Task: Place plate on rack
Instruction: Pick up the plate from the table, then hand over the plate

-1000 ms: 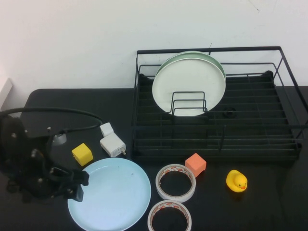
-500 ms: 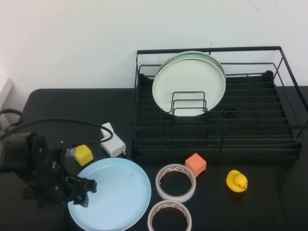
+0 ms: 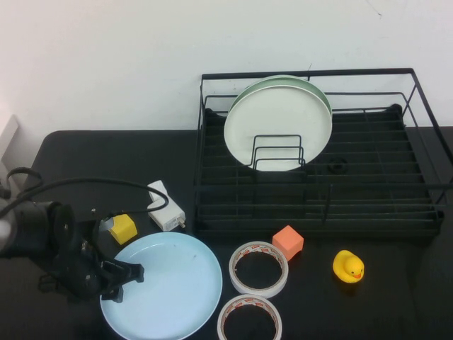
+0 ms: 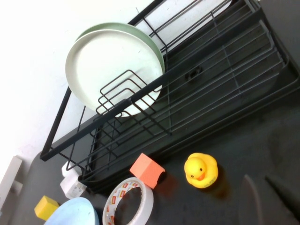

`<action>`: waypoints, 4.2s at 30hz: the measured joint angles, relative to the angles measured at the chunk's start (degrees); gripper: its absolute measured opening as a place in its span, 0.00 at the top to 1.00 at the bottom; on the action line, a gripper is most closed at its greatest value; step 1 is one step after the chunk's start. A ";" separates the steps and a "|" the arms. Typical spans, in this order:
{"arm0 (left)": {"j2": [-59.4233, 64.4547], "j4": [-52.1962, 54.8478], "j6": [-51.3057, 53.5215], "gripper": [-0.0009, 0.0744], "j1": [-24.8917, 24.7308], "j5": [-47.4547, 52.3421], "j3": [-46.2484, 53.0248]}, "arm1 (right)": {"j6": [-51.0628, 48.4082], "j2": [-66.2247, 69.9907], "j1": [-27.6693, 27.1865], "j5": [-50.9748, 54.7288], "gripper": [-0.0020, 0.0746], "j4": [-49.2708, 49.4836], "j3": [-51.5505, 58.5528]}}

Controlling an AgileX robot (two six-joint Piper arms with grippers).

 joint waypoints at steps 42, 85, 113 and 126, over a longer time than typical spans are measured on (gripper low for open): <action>-17.33 -54.16 65.18 0.98 13.86 8.34 8.69 | -0.72 0.00 0.00 -1.58 0.98 -0.09 0.00; -45.10 -86.99 114.95 0.98 -36.76 -26.41 5.56 | -82.47 67.87 0.19 45.92 0.28 34.40 -55.43; -44.89 -87.27 115.59 0.98 -36.89 -20.32 3.67 | -84.33 69.75 8.06 42.12 0.76 31.56 -55.52; -45.00 -87.40 113.32 0.44 -36.89 -29.52 3.64 | -91.90 69.75 8.18 35.03 0.78 31.56 -55.52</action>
